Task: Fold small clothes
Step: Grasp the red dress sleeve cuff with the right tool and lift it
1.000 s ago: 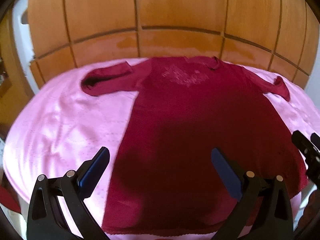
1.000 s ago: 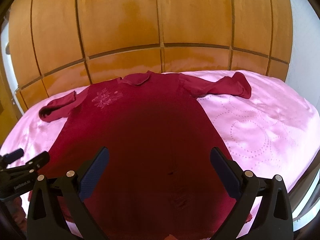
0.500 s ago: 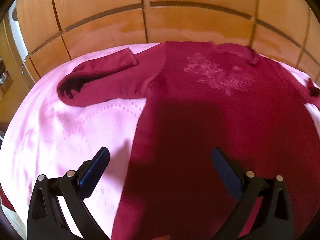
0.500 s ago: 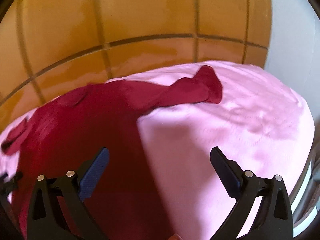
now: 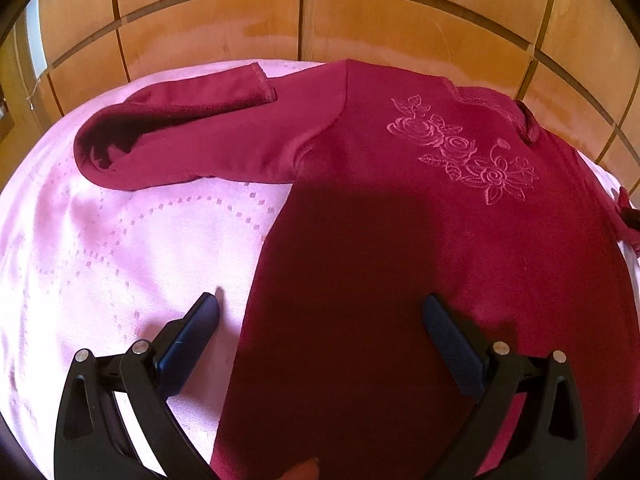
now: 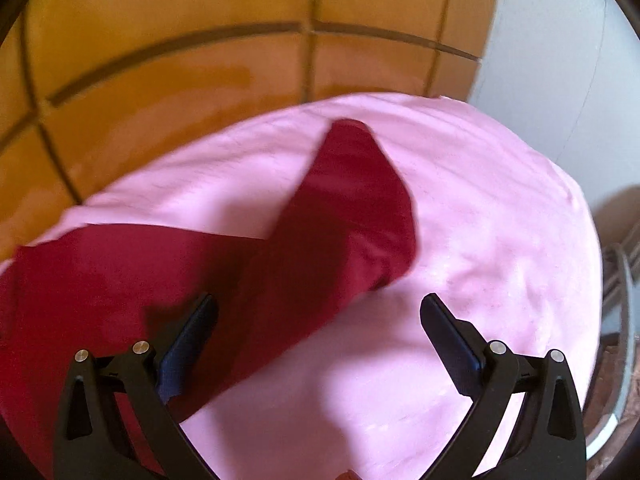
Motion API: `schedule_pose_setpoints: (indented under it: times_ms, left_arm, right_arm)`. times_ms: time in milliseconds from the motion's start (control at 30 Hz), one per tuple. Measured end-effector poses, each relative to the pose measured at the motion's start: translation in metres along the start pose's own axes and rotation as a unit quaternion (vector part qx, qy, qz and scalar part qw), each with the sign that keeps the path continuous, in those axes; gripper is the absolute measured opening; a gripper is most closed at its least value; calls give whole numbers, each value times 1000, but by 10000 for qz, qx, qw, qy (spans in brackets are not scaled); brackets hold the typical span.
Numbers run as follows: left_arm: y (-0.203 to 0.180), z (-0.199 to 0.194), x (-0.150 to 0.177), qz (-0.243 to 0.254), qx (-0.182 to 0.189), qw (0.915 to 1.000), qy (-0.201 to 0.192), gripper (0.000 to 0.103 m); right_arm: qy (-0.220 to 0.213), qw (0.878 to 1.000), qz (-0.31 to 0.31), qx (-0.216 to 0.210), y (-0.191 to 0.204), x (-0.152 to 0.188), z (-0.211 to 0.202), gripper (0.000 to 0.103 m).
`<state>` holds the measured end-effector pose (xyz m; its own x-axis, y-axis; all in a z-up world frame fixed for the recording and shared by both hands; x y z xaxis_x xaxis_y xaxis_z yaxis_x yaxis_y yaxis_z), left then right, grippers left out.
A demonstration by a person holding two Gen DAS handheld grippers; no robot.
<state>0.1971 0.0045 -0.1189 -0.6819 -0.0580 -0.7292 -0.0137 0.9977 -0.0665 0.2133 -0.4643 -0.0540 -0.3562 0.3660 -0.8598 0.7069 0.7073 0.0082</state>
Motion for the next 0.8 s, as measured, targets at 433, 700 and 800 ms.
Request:
schedule_pose_setpoints:
  times_ms: [433,700,800]
  left_arm:
    - [1,6,-3,38,-14,10000,33,101]
    - [3,5,-1,30,-6,10000,1,101]
    - [3,1,1,33,-5,10000,-10,101]
  right_arm:
    - [82,9879,1540,136,-139,55,-17,100]
    - [-879,9960,-102,-153,-83,32,-57,100]
    - [-1363,9889,-548,-214,-70,14,-63,100]
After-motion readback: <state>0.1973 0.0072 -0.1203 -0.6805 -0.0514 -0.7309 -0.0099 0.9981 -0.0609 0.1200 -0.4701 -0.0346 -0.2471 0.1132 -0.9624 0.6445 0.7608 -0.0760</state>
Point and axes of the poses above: each gripper's, at about its wrist camera, not at the fingertips, and z roughly the way its jaws point, y to its left, x to its underside, the point moved 2 cm from there along z, roughly the way its jaws point, and after that the axes turned 12 degrees about -y, right-handed, at the moved point
